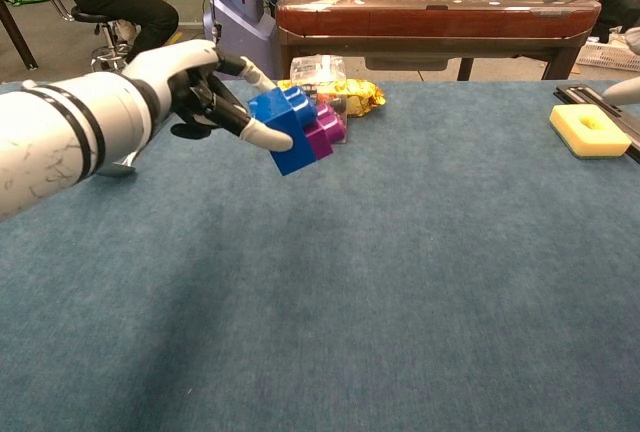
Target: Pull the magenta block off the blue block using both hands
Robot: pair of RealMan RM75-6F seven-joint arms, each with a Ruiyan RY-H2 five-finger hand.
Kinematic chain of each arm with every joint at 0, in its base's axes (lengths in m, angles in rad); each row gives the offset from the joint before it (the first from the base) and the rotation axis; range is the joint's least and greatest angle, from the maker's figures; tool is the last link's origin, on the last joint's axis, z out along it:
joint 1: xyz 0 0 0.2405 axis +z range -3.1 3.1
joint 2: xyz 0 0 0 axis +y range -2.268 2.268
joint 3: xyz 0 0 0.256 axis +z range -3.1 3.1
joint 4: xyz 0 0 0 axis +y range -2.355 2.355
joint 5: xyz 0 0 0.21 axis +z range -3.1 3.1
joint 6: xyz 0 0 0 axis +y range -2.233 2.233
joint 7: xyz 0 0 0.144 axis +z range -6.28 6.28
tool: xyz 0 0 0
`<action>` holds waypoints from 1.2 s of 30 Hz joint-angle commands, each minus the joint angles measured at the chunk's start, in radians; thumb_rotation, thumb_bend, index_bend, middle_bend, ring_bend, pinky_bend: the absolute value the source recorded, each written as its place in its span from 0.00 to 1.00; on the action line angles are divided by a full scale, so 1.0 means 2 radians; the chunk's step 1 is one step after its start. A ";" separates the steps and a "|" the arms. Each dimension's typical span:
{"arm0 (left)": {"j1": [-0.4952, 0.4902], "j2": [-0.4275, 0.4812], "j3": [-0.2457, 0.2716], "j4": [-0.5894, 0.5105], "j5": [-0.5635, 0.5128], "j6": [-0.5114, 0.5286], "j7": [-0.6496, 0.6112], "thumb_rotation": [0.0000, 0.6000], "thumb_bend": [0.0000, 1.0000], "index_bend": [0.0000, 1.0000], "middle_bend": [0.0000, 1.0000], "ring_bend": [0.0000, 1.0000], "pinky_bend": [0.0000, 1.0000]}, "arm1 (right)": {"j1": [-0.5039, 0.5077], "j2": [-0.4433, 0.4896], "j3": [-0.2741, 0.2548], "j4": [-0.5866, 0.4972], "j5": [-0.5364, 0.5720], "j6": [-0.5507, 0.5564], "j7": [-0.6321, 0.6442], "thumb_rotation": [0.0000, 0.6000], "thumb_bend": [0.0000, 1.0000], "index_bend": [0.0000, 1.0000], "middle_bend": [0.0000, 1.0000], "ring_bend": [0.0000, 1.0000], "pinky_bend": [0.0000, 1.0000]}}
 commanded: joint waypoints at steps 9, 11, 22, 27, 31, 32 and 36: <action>0.010 0.006 -0.021 -0.028 0.018 0.026 -0.047 1.00 0.00 0.73 1.00 1.00 1.00 | 0.055 0.001 0.032 -0.007 0.057 -0.063 0.022 1.00 0.00 0.20 1.00 1.00 1.00; 0.011 0.006 -0.019 -0.030 0.026 0.030 -0.051 1.00 0.00 0.73 1.00 1.00 1.00 | 0.062 -0.004 0.038 -0.006 0.070 -0.068 0.019 1.00 0.00 0.20 1.00 1.00 1.00; 0.023 0.009 -0.008 -0.040 0.065 0.028 -0.094 1.00 0.00 0.73 1.00 1.00 1.00 | 0.094 -0.026 0.057 0.007 0.102 -0.102 0.032 1.00 0.00 0.20 1.00 1.00 1.00; 0.028 0.011 -0.006 -0.041 0.080 0.024 -0.114 1.00 0.00 0.73 1.00 1.00 1.00 | 0.104 -0.038 0.059 0.011 0.106 -0.109 0.025 1.00 0.00 0.20 1.00 1.00 1.00; 0.029 0.011 -0.006 -0.040 0.085 0.020 -0.124 1.00 0.00 0.73 1.00 1.00 1.00 | 0.109 -0.055 0.062 0.018 0.114 -0.107 0.024 1.00 0.00 0.20 1.00 1.00 1.00; 0.029 0.011 -0.006 -0.041 0.085 0.019 -0.127 1.00 0.00 0.73 1.00 1.00 1.00 | 0.110 -0.061 0.062 0.020 0.115 -0.107 0.024 1.00 0.00 0.20 1.00 1.00 1.00; 0.029 0.012 -0.008 -0.041 0.083 0.017 -0.131 1.00 0.00 0.73 1.00 1.00 1.00 | 0.117 -0.076 0.063 0.029 0.119 -0.112 0.026 1.00 0.00 0.20 1.00 1.00 1.00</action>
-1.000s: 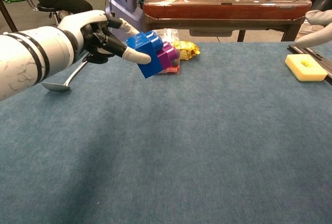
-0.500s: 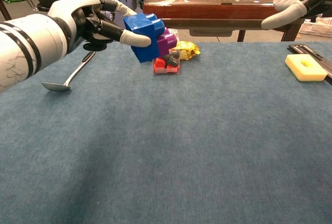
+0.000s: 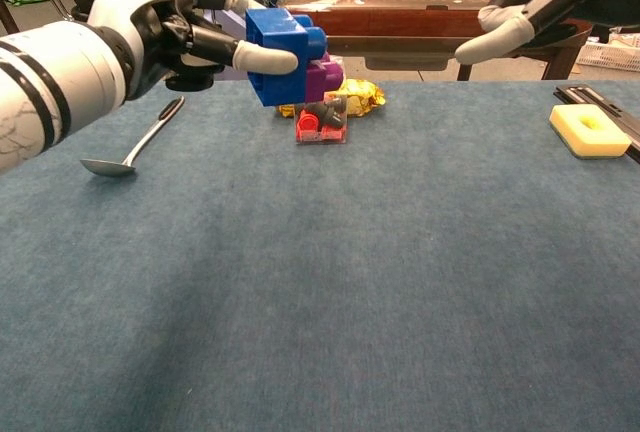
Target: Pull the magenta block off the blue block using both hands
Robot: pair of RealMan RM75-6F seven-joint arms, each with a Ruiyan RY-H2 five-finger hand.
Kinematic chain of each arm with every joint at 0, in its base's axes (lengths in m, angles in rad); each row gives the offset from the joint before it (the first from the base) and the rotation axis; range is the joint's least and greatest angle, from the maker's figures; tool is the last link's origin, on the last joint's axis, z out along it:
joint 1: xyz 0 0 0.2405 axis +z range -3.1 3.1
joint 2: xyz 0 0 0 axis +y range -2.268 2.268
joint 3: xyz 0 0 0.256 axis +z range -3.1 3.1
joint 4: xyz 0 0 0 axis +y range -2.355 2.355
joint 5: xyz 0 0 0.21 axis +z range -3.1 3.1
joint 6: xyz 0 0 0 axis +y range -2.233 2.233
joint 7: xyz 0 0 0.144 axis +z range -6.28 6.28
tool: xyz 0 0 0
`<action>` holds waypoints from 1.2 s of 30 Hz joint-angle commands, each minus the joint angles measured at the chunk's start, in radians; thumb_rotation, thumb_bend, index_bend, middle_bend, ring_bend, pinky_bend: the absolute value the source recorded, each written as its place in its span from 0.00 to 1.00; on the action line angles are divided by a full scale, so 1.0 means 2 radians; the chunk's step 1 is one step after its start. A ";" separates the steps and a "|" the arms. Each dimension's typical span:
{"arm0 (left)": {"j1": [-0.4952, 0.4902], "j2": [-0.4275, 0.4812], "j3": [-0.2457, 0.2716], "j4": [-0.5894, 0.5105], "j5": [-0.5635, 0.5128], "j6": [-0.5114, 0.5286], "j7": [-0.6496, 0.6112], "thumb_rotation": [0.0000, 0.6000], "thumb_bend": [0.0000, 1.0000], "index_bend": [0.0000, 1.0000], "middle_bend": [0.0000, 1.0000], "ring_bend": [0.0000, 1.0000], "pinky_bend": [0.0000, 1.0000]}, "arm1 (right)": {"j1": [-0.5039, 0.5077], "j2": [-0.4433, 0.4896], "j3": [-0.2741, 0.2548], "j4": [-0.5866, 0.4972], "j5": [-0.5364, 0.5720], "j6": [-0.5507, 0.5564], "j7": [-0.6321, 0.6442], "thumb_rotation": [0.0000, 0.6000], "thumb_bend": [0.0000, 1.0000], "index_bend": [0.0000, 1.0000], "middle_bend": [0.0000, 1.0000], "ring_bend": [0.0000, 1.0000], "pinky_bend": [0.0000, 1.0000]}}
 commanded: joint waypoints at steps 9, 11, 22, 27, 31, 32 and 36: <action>0.003 0.003 -0.005 -0.004 -0.009 -0.004 -0.015 1.00 0.00 0.74 1.00 1.00 1.00 | 0.016 -0.031 0.004 0.019 0.010 -0.012 0.003 1.00 0.00 0.20 1.00 1.00 1.00; 0.004 0.004 -0.005 -0.006 -0.010 -0.005 -0.019 1.00 0.00 0.74 1.00 1.00 1.00 | 0.018 -0.037 0.006 0.023 0.012 -0.013 0.004 1.00 0.00 0.20 1.00 1.00 1.00; 0.005 0.007 -0.004 -0.008 -0.007 -0.008 -0.028 1.00 0.00 0.74 1.00 1.00 1.00 | 0.033 -0.064 0.013 0.039 0.025 -0.023 0.004 1.00 0.00 0.20 1.00 1.00 1.00; 0.005 0.007 -0.003 -0.008 -0.008 -0.009 -0.030 1.00 0.00 0.74 1.00 1.00 1.00 | 0.040 -0.075 0.015 0.044 0.025 -0.029 0.007 1.00 0.00 0.20 1.00 1.00 1.00; 0.004 0.008 0.000 -0.007 -0.006 -0.012 -0.030 1.00 0.00 0.74 1.00 1.00 1.00 | 0.045 -0.086 0.019 0.050 0.029 -0.032 0.007 1.00 0.00 0.20 1.00 1.00 1.00; 0.004 0.008 0.001 -0.007 -0.005 -0.013 -0.030 1.00 0.00 0.74 1.00 1.00 1.00 | 0.047 -0.088 0.020 0.052 0.030 -0.032 0.007 1.00 0.00 0.20 1.00 1.00 1.00; 0.003 0.007 0.000 -0.007 -0.004 -0.013 -0.032 1.00 0.00 0.74 1.00 1.00 1.00 | 0.055 -0.099 0.023 0.059 0.039 -0.037 0.003 1.00 0.00 0.20 1.00 1.00 1.00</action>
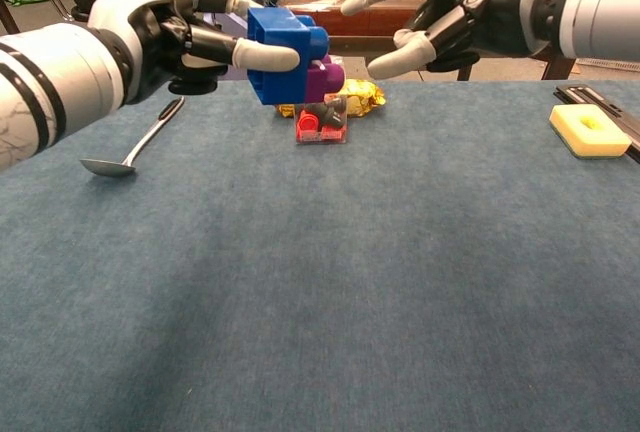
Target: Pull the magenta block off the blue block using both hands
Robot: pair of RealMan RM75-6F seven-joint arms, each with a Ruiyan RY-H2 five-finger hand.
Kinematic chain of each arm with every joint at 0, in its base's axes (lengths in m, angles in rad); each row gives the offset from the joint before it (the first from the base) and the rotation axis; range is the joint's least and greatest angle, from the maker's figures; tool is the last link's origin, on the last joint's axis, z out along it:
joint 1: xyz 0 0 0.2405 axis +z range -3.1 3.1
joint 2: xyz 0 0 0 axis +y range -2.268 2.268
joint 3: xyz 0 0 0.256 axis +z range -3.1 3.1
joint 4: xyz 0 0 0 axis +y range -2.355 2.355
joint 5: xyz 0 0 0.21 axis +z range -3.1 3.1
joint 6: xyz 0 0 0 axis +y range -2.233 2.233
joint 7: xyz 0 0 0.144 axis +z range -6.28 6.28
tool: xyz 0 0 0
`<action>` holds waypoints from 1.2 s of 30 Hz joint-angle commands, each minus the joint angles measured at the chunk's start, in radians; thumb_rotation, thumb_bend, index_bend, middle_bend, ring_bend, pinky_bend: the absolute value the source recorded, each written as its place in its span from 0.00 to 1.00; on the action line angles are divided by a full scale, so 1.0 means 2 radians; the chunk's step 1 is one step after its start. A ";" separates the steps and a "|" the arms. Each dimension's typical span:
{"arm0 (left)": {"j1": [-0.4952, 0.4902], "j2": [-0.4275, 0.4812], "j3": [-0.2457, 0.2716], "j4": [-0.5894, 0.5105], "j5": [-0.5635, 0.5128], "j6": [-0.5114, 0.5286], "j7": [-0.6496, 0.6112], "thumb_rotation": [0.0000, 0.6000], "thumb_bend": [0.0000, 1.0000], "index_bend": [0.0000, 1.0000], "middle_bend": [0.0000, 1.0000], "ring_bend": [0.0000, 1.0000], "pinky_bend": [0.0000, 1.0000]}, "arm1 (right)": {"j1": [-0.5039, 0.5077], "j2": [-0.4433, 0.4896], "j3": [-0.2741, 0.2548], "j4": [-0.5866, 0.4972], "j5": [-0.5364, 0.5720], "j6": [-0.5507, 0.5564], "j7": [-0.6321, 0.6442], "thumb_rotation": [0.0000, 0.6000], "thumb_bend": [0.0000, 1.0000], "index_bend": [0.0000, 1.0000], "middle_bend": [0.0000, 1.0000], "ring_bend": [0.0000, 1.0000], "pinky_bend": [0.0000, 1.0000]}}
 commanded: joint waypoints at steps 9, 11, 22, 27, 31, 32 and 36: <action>0.001 0.000 0.000 -0.003 0.005 0.001 -0.007 1.00 0.00 0.74 1.00 1.00 1.00 | 0.017 -0.022 0.006 0.015 0.016 -0.016 -0.005 1.00 0.00 0.20 1.00 1.00 1.00; 0.001 0.000 0.000 -0.004 0.006 0.001 -0.008 1.00 0.00 0.74 1.00 1.00 1.00 | 0.019 -0.026 0.007 0.018 0.017 -0.019 -0.004 1.00 0.00 0.20 1.00 1.00 1.00; 0.005 0.008 0.002 -0.012 0.012 -0.012 -0.026 1.00 0.00 0.74 1.00 1.00 1.00 | 0.023 -0.039 0.011 0.028 0.007 -0.029 0.013 1.00 0.00 0.20 1.00 1.00 1.00; 0.007 0.012 0.006 -0.012 0.021 -0.022 -0.038 1.00 0.00 0.74 1.00 1.00 1.00 | 0.022 -0.039 0.013 0.032 -0.006 -0.039 0.033 1.00 0.00 0.20 1.00 1.00 1.00; 0.008 0.016 0.009 -0.012 0.027 -0.030 -0.046 1.00 0.00 0.74 1.00 1.00 1.00 | 0.021 -0.038 0.015 0.035 -0.021 -0.045 0.052 1.00 0.00 0.20 1.00 1.00 1.00; 0.009 0.017 0.010 -0.011 0.029 -0.031 -0.049 1.00 0.00 0.74 1.00 1.00 1.00 | 0.020 -0.038 0.015 0.036 -0.025 -0.046 0.057 1.00 0.00 0.20 1.00 1.00 1.00; 0.009 0.019 0.011 -0.011 0.034 -0.036 -0.056 1.00 0.00 0.74 1.00 1.00 1.00 | 0.019 -0.038 0.015 0.039 -0.038 -0.048 0.071 1.00 0.00 0.22 1.00 1.00 1.00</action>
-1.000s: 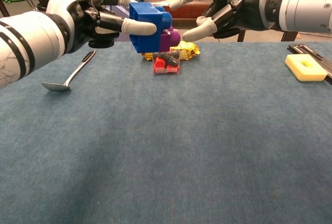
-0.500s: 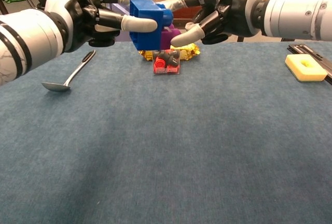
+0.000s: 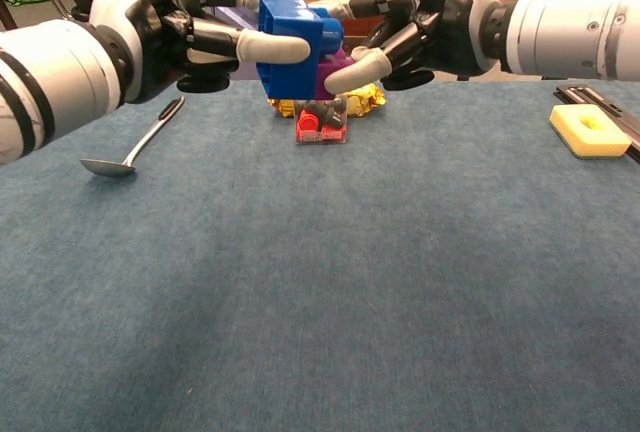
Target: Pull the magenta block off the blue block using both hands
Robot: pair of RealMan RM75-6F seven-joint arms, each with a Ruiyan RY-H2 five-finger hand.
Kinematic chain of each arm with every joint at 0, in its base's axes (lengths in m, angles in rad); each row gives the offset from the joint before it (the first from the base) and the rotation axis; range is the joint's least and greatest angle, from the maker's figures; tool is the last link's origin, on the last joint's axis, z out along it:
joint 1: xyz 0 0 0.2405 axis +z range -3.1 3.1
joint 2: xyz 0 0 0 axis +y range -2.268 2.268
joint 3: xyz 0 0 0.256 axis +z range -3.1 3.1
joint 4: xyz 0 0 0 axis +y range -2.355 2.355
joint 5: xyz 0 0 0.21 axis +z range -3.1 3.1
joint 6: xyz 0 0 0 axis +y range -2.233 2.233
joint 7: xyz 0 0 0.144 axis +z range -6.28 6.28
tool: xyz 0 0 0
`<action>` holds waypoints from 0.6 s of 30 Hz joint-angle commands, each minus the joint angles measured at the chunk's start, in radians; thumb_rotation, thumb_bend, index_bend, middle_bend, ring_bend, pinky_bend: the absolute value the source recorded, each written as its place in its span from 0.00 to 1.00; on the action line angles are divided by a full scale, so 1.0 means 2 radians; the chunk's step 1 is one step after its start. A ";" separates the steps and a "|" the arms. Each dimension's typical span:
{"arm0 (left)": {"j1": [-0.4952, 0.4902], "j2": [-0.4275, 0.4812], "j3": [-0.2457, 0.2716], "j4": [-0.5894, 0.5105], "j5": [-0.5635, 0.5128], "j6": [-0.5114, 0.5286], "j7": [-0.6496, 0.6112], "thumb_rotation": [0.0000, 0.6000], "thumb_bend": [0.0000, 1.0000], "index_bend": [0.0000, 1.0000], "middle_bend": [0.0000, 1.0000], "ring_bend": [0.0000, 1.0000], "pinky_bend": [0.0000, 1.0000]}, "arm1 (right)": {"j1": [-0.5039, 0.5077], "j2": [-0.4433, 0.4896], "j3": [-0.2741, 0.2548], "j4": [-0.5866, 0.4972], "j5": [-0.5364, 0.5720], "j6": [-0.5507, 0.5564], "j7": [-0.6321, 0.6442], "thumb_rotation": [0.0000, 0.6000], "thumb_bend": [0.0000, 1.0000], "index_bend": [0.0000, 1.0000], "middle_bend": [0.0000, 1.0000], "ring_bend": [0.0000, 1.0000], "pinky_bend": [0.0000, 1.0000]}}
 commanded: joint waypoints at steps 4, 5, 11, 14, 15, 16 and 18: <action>0.001 0.003 0.002 0.000 0.006 -0.006 -0.008 1.00 0.00 0.74 1.00 1.00 1.00 | 0.000 0.000 -0.002 0.004 -0.015 -0.002 0.014 1.00 0.00 0.24 1.00 1.00 1.00; 0.001 0.003 0.003 0.000 0.007 -0.006 -0.009 1.00 0.00 0.74 1.00 1.00 1.00 | 0.000 -0.001 -0.002 0.005 -0.016 -0.001 0.015 1.00 0.00 0.25 1.00 1.00 1.00; 0.001 0.005 0.003 0.000 0.007 -0.008 -0.014 1.00 0.00 0.74 1.00 1.00 1.00 | -0.001 -0.002 -0.004 0.006 -0.024 0.004 0.022 1.00 0.00 0.34 1.00 1.00 1.00; 0.001 0.007 0.003 -0.001 0.006 -0.011 -0.017 1.00 0.00 0.74 1.00 1.00 1.00 | -0.001 -0.003 -0.005 0.007 -0.027 0.008 0.024 1.00 0.00 0.39 1.00 1.00 1.00; 0.001 0.007 0.004 -0.001 0.006 -0.011 -0.018 1.00 0.00 0.74 1.00 1.00 1.00 | -0.001 -0.003 -0.005 0.007 -0.028 0.009 0.026 1.00 0.00 0.41 1.00 1.00 1.00; 0.001 0.008 0.004 0.000 0.006 -0.012 -0.019 1.00 0.00 0.74 1.00 1.00 1.00 | -0.001 -0.003 -0.006 0.007 -0.030 0.010 0.027 1.00 0.00 0.42 1.00 1.00 1.00; 0.002 0.009 0.005 0.000 0.007 -0.013 -0.021 1.00 0.00 0.74 1.00 1.00 1.00 | -0.002 -0.003 -0.006 0.008 -0.033 0.012 0.031 1.00 0.00 0.45 1.00 1.00 1.00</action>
